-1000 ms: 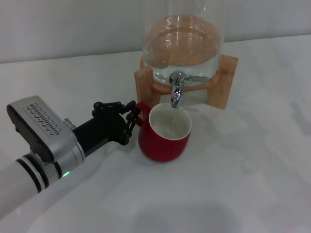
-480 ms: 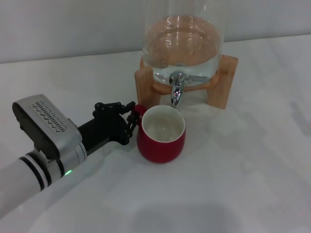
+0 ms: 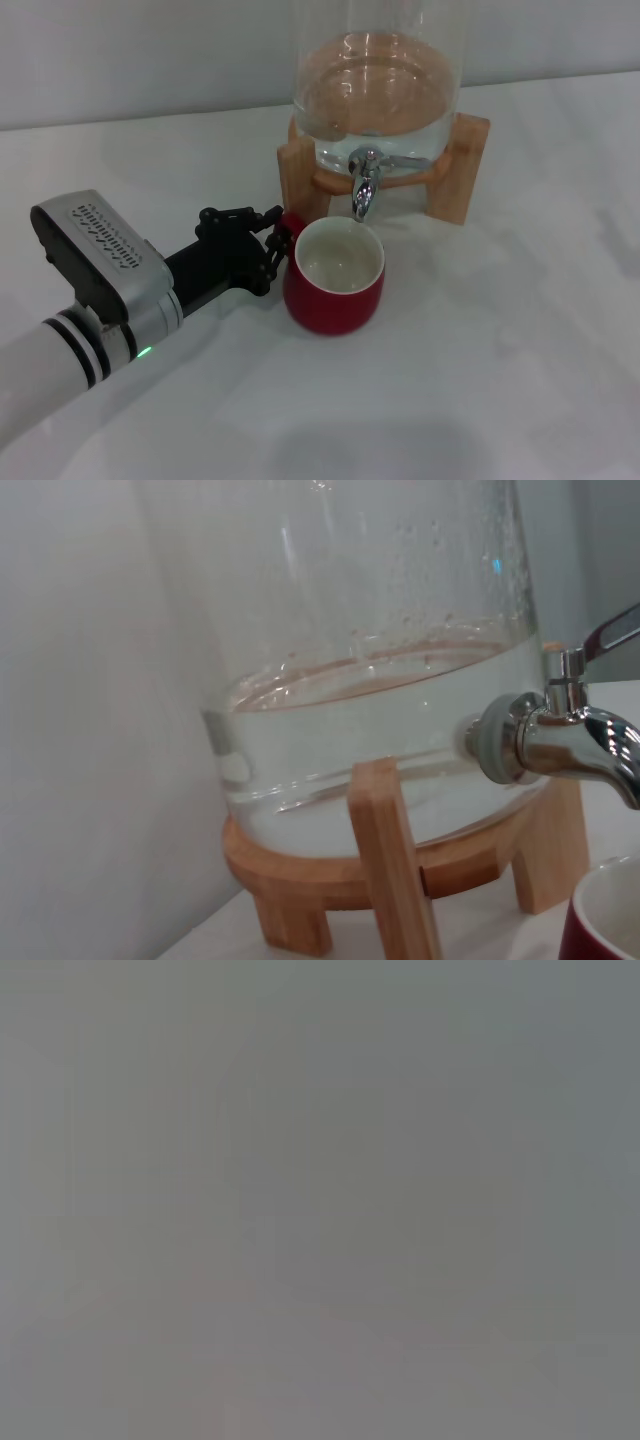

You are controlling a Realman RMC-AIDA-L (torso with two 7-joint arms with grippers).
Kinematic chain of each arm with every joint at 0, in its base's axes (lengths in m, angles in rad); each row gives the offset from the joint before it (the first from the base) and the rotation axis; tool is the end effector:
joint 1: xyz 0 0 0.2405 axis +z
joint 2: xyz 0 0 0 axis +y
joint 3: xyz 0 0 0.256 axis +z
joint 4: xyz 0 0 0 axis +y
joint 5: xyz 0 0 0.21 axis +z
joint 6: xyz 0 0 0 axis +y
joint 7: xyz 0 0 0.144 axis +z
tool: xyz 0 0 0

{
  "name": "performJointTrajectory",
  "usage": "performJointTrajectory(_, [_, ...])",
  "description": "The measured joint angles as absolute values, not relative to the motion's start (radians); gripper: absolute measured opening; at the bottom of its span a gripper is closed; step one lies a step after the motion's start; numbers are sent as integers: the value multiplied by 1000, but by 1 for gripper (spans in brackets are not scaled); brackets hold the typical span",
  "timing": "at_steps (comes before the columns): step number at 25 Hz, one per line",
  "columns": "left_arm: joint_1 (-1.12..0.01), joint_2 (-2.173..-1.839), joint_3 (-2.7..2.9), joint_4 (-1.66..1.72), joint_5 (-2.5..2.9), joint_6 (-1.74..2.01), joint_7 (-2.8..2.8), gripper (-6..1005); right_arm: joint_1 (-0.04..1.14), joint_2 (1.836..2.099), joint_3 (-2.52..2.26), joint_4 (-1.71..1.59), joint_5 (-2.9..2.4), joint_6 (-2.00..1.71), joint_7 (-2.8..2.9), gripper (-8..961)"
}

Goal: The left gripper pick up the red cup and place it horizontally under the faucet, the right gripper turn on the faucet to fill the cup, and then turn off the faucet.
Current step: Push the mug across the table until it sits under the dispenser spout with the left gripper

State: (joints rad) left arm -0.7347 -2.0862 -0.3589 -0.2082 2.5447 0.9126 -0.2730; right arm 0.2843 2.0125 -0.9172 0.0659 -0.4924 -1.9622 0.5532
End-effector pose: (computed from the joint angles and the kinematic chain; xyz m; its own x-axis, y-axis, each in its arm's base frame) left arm -0.2202 0.3525 -0.1256 0.9014 -0.0343 0.4317 0.2316 -0.8042 -0.5474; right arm 0.3347 0.2260 0.0752 0.3768 0.4888 -0.7868 -0.7933 -0.2682 -0.5466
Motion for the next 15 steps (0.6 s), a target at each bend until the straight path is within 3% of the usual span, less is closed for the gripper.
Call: performJointTrajectory(15, [-736,-2087,-359,-216,2546,890,-273,188,286,2013,-917,63,-492,-1960,551,757])
